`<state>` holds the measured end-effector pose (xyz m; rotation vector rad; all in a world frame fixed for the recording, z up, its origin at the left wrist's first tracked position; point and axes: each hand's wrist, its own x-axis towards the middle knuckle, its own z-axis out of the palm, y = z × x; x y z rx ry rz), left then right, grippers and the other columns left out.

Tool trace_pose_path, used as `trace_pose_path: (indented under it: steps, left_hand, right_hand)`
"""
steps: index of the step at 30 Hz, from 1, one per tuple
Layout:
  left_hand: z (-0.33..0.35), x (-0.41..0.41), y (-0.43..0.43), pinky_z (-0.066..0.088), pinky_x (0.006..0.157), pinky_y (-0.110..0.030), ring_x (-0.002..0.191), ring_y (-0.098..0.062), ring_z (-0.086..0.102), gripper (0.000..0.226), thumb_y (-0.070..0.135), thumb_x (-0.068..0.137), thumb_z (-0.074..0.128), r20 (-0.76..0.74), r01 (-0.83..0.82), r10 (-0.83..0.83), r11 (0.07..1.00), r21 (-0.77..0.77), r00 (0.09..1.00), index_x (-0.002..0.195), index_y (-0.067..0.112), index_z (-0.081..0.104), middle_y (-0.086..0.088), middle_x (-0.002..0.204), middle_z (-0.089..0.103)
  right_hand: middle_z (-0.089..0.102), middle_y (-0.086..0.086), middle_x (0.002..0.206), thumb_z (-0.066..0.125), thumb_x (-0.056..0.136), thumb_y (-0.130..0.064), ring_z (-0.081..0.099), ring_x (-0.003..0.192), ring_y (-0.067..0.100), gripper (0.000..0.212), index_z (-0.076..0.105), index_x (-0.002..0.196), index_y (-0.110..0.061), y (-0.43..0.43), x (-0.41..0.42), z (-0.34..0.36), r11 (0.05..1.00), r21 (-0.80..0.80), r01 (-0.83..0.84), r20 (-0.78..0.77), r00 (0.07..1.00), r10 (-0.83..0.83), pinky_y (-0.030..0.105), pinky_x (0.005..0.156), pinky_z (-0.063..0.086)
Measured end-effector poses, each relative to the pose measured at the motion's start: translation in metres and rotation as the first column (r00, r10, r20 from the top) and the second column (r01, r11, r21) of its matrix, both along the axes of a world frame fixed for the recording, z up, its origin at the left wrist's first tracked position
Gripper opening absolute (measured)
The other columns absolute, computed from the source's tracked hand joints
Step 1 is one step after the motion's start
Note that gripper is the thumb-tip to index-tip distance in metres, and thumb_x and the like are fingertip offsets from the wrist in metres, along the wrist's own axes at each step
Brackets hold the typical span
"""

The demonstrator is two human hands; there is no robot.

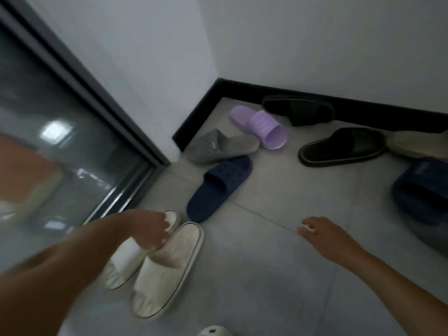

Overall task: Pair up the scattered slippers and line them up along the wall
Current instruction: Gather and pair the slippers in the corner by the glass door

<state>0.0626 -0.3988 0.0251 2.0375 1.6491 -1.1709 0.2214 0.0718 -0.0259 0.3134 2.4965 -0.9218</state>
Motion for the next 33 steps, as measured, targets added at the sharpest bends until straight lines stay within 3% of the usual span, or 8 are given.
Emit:
trace_pose_path:
  steps: [1,8,11,17,22,27,31,33]
  left_hand:
    - [0.008,0.010,0.036,0.046,0.052,-0.019,0.056,-0.005,0.060,0.019,0.048,0.052,0.073,-0.081,-0.108,0.097,0.984,-0.140,0.992,0.058,0.033,0.063,0.015,0.063,0.063]
    - [-0.013,0.059,0.019,0.049,0.076,-0.042,0.093,-0.031,0.060,0.026,0.033,0.097,0.040,0.018,-0.590,0.605,0.783,-0.198,0.796,0.116,0.021,0.051,-0.007,0.102,0.061]
    - [-0.026,0.073,0.007,0.041,0.082,-0.054,0.082,-0.032,0.061,0.032,0.045,0.097,0.023,0.055,-0.600,0.630,0.760,-0.249,0.775,0.118,0.035,0.046,-0.006,0.105,0.054]
    - [-0.025,0.080,0.002,0.038,0.090,-0.054,0.088,-0.026,0.052,0.036,0.034,0.100,0.027,0.069,-0.717,0.755,0.644,-0.268,0.652,0.102,0.015,0.057,-0.012,0.105,0.055]
    - [-0.021,0.064,-0.018,0.043,0.082,-0.029,0.095,-0.023,0.054,0.042,0.038,0.096,0.034,0.107,-0.939,0.946,0.318,-0.128,0.306,0.107,0.005,0.058,-0.012,0.114,0.053]
    - [-0.027,0.061,-0.023,0.036,0.060,-0.015,0.079,-0.013,0.054,0.024,0.036,0.085,0.055,0.286,-0.994,0.956,-0.082,0.076,-0.057,0.094,0.016,0.065,-0.003,0.095,0.065]
    - [-0.032,0.048,0.001,0.048,0.075,-0.025,0.079,-0.011,0.061,0.026,0.048,0.076,0.068,0.509,-0.940,0.838,-0.309,0.146,-0.196,0.081,0.023,0.070,0.008,0.083,0.067]
    - [-0.033,0.037,0.021,0.046,0.068,-0.022,0.073,-0.009,0.059,0.028,0.050,0.076,0.067,0.573,-0.916,0.790,-0.368,0.157,-0.219,0.080,0.022,0.069,0.006,0.080,0.067]
  right_hand:
    - [0.055,0.005,0.126,0.046,0.092,-0.048,0.058,0.105,0.019,0.044,0.053,0.126,-0.022,-0.001,0.000,0.000,1.000,-0.001,0.004,-0.007,1.000,-0.004,0.029,0.092,0.043]
    - [0.058,0.009,0.119,0.051,0.093,-0.036,0.055,0.088,0.016,0.037,0.055,0.124,-0.016,-0.028,-0.006,-0.001,0.998,-0.054,-0.036,-0.002,0.999,0.036,0.028,0.083,0.042]
    - [0.056,0.006,0.121,0.051,0.094,-0.035,0.054,0.092,0.014,0.037,0.053,0.126,-0.018,-0.048,-0.010,-0.002,0.990,-0.075,-0.118,0.028,0.992,0.121,0.025,0.083,0.041]
    - [0.055,0.005,0.124,0.049,0.095,-0.037,0.054,0.095,0.013,0.038,0.052,0.128,-0.019,-0.066,-0.020,0.001,0.983,-0.082,-0.165,0.068,0.983,0.171,0.023,0.084,0.041]
    - [0.055,0.004,0.121,0.050,0.094,-0.036,0.055,0.093,0.013,0.036,0.054,0.125,-0.020,-0.063,-0.024,-0.003,0.985,-0.062,-0.158,0.068,0.984,0.162,0.023,0.084,0.042]
    - [0.055,0.002,0.117,0.051,0.093,-0.039,0.057,0.090,0.013,0.034,0.055,0.122,-0.022,-0.059,-0.024,-0.011,0.982,0.000,-0.189,0.097,0.977,0.188,0.023,0.080,0.041]
    - [0.056,0.002,0.119,0.052,0.093,-0.039,0.056,0.090,0.013,0.033,0.056,0.121,-0.023,-0.062,-0.031,-0.013,0.982,0.011,-0.186,0.101,0.978,0.185,0.023,0.080,0.042]
    - [0.056,0.002,0.117,0.052,0.093,-0.039,0.056,0.089,0.012,0.033,0.056,0.121,-0.023,-0.063,-0.034,-0.013,0.982,0.013,-0.188,0.095,0.978,0.186,0.023,0.080,0.043]
